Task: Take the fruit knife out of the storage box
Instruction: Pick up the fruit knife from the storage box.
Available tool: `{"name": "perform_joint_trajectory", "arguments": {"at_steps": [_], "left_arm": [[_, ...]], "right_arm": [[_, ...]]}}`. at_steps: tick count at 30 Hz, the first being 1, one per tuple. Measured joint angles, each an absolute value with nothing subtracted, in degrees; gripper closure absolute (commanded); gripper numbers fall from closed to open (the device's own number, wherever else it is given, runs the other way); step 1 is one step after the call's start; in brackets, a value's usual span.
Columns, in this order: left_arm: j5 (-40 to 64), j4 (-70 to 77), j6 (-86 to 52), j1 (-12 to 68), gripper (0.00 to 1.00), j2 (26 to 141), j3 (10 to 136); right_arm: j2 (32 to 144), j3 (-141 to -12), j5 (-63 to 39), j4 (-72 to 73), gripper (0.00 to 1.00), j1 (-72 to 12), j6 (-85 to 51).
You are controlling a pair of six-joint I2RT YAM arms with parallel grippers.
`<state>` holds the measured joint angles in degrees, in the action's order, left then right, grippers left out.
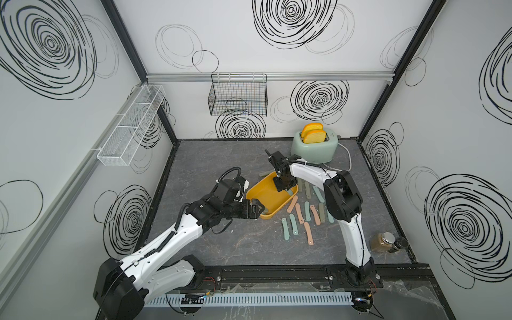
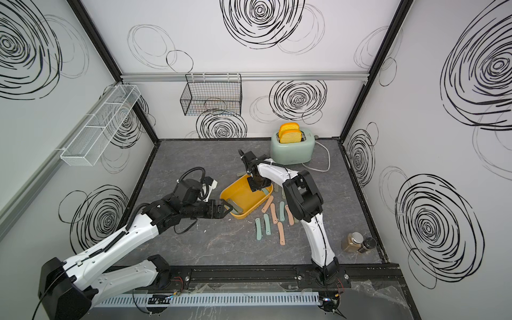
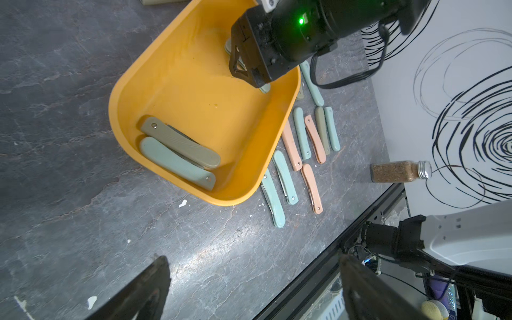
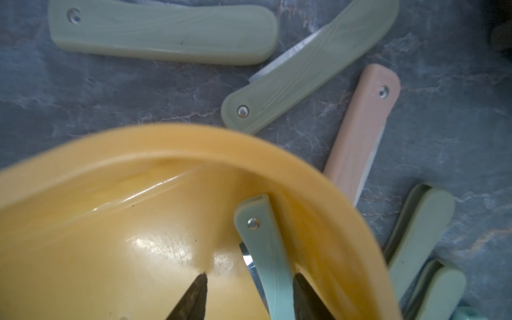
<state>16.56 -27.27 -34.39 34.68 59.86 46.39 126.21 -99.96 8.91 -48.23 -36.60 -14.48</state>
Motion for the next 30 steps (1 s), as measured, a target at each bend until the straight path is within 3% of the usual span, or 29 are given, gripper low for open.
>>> {"name": "perform_joint_trajectory", "arguments": {"at_steps": [7, 10, 16, 30], "left_arm": [[16.64, -28.58, -33.85, 33.89, 0.02, 58.74, 45.34], [16.75, -28.93, -33.58, 33.34, 0.02, 58.70, 44.86], [17.06, -29.52, -33.19, 32.53, 0.02, 58.70, 44.34], [18.09, -29.41, -32.97, 32.18, 0.02, 59.66, 44.36]], "right_arm": [[126.72, -98.50, 9.26, -46.26, 0.38, -37.32, -14.13], [126.80, -98.50, 8.47, -45.43, 0.47, -37.32, -14.37], [127.57, -99.68, 6.59, -45.01, 0.75, -37.67, -14.63], [129.71, -104.36, 5.96, -47.35, 0.80, -38.26, -15.31]]}}
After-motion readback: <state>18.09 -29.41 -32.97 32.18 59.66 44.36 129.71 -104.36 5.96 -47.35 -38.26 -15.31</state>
